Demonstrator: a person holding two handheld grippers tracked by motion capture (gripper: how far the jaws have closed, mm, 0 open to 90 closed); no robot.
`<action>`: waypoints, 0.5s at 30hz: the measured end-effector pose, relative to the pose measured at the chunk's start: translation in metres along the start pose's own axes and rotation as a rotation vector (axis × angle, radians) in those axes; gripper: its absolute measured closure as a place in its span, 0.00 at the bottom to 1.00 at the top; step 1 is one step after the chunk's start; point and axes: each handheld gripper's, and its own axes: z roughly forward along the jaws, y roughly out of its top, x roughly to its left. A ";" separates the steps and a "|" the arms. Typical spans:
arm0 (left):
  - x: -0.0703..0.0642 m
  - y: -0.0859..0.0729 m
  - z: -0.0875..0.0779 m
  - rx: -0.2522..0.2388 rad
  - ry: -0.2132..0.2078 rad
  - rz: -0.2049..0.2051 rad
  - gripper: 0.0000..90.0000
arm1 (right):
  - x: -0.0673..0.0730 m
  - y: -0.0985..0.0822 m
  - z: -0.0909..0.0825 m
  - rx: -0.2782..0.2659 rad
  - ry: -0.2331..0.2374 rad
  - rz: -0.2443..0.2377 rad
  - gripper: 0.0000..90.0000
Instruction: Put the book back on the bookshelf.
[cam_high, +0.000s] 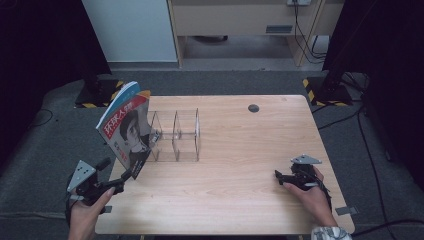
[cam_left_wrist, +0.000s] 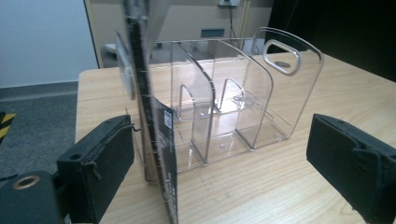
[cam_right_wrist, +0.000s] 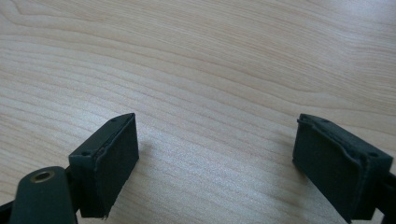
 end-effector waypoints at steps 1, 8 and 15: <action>-0.002 0.000 0.000 0.001 -0.004 0.002 0.08 | 0.000 0.000 0.000 0.000 0.000 0.000 0.16; -0.012 -0.001 0.008 0.029 -0.034 0.029 0.08 | 0.000 0.000 0.000 0.000 0.000 0.000 0.16; -0.023 -0.004 0.022 0.070 -0.058 0.052 0.07 | 0.000 0.000 0.000 0.001 0.001 -0.004 0.16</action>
